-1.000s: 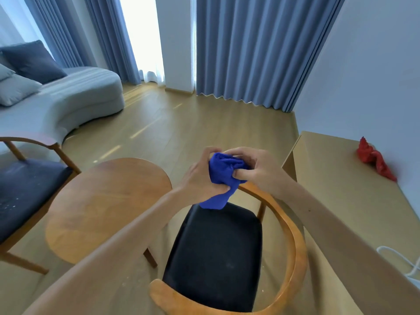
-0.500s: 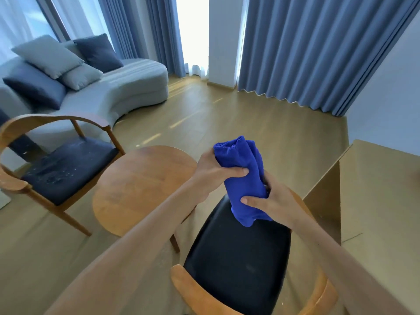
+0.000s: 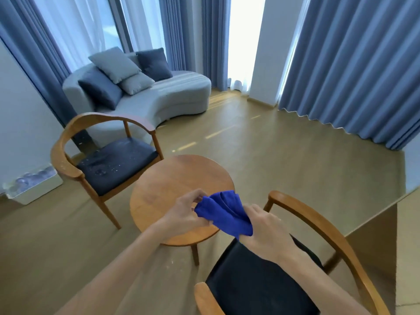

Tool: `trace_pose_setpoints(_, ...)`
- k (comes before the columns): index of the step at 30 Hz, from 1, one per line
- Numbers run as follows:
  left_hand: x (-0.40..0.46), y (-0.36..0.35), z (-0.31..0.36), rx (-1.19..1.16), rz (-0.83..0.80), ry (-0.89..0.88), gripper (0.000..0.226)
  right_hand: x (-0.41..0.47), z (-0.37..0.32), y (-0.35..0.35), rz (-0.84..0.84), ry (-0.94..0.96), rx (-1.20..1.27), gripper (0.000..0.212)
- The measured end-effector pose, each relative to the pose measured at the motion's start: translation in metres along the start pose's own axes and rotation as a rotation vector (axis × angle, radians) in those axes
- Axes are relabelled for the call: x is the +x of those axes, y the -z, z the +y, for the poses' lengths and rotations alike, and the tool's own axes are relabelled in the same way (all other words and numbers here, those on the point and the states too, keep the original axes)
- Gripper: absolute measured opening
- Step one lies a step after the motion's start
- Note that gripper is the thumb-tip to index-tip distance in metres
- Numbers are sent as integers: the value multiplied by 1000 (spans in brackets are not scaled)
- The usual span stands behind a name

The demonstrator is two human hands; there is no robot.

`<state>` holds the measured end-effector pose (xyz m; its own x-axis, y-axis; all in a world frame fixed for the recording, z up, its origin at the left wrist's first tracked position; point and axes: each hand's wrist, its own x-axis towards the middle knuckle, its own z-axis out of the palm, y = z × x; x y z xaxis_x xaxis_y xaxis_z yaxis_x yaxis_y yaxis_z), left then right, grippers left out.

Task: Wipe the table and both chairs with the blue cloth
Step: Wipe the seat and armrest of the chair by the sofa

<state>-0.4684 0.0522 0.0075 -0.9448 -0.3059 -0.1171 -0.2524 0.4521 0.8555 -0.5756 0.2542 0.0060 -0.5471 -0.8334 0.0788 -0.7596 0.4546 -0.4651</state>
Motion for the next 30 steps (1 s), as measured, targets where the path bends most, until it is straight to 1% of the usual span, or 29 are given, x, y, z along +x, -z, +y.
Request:
trace_pose_setpoints(3, -10, 34, -35, 95, 112, 61, 34, 27, -35, -36, -68, 54, -13, 22)
trace_pose_setpoints(7, -24, 92, -90, 175, 222, 91, 34, 81, -87, -94, -190, -19, 82, 19)
trace_pose_setpoints(8, -27, 109, -106, 218, 238, 94, 38, 96, -100, -109, -204, -22, 73, 18)
trace_pose_setpoints(9, -30, 128, -125, 278, 248, 110, 47, 113, -113, -125, -213, -15, 47, 16)
trace_pose_setpoints(11, -38, 169, -165, 428, 250, 198, 68, 149, -144, -153, -236, -1, -41, 16)
trace_pose_setpoints(12, -42, 191, -187, 520, 244, 267, 72, 167, -161, -169, -235, -2, -105, 18)
trace_pose_setpoints(14, -54, 236, -233, 691, 223, 408, 70, 204, -192, -198, -200, -5, -164, 25)
trace_pose_setpoints(15, -62, 255, -254, 726, 208, 473, 69, 220, -205, -213, -182, -7, -171, 28)
trace_pose_setpoints(16, -71, 273, -274, 730, 193, 533, 67, 236, -216, -227, -189, -12, -198, 31)
trace_pose_setpoints(19, -93, 321, -330, 693, 85, 680, 66, 280, -251, -259, -286, -48, -271, 56)
trace_pose_setpoints(21, -99, 348, -361, 658, 43, 746, 66, 305, -269, -275, -337, -51, -280, 64)
trace_pose_setpoints(25, -84, 400, -405, 608, 8, 806, 65, 358, -294, -304, -428, -51, -323, 70)
trace_pose_setpoints(30, -31, 478, -450, 602, 24, 804, 63, 438, -308, -348, -442, -78, -365, 68)
